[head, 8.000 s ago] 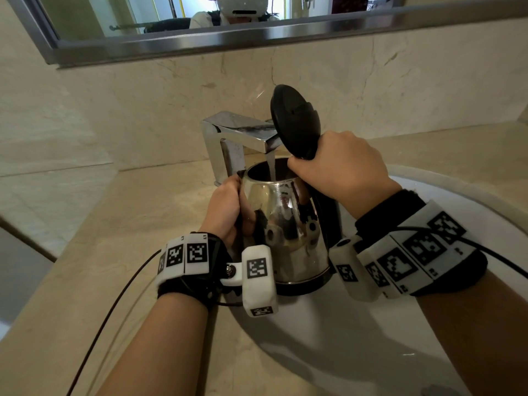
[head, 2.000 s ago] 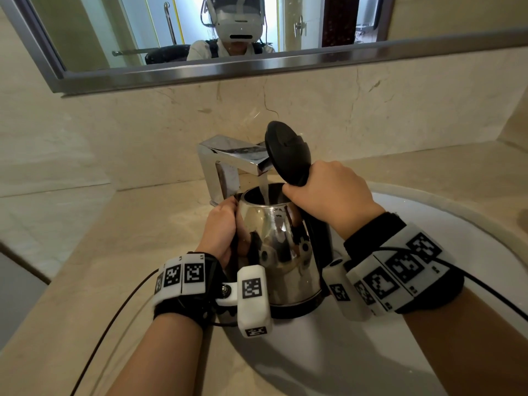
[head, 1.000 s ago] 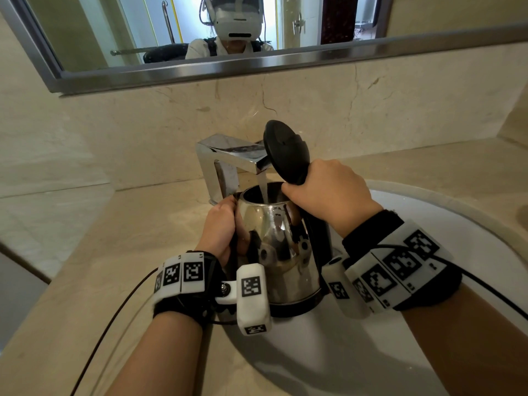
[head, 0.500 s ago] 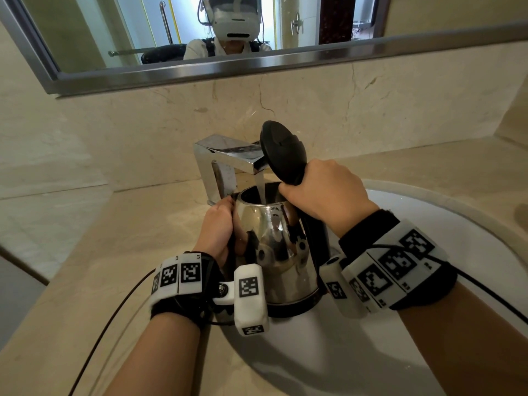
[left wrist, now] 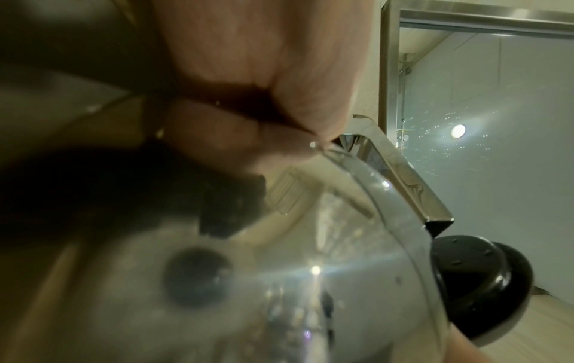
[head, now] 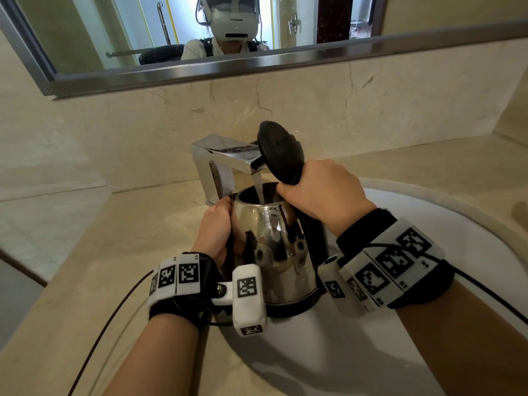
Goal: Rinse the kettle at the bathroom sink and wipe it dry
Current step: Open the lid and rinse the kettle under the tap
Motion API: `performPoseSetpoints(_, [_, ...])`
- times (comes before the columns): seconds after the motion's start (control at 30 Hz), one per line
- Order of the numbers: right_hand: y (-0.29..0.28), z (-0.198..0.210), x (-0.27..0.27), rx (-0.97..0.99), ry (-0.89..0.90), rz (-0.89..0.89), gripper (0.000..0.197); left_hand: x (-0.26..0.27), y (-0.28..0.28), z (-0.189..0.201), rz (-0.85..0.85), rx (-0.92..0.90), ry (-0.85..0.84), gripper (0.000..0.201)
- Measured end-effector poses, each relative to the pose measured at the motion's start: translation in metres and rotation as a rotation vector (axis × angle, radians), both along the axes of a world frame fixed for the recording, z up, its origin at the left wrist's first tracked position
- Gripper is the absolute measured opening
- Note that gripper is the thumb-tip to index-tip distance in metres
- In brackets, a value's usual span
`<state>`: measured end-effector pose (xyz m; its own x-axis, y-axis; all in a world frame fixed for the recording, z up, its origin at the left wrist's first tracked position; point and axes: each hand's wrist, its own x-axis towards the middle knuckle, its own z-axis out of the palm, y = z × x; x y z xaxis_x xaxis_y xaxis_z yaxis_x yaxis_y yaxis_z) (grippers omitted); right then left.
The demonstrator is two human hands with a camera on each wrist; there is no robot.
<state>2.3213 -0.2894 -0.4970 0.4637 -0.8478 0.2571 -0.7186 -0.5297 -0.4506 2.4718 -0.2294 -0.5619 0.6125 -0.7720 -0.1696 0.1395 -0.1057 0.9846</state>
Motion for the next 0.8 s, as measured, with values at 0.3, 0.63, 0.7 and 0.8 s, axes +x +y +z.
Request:
performPoseSetpoints(0.3, [-0.0002, 0.0001, 0.0001, 0.012, 0.003, -0.001, 0.029, -0.0014, 0.0008, 0.0008, 0.018, -0.019, 0.018, 0.031])
performPoseSetpoints(0.63, [-0.0009, 0.0001, 0.0002, 0.025, 0.003, -0.006, 0.028, -0.0011, 0.0007, 0.0013, 0.012, -0.013, 0.018, 0.029])
performPoseSetpoints(0.7, [-0.0008, -0.0001, 0.0004, 0.028, 0.001, -0.006, 0.028, -0.0011, 0.0007, 0.0014, 0.013, -0.015, 0.021, 0.03])
performPoseSetpoints(0.8, [-0.0003, -0.0001, 0.0005, 0.03, 0.0, -0.004, 0.027, -0.0016, 0.0007, 0.0015, 0.019, -0.026, 0.028, 0.03])
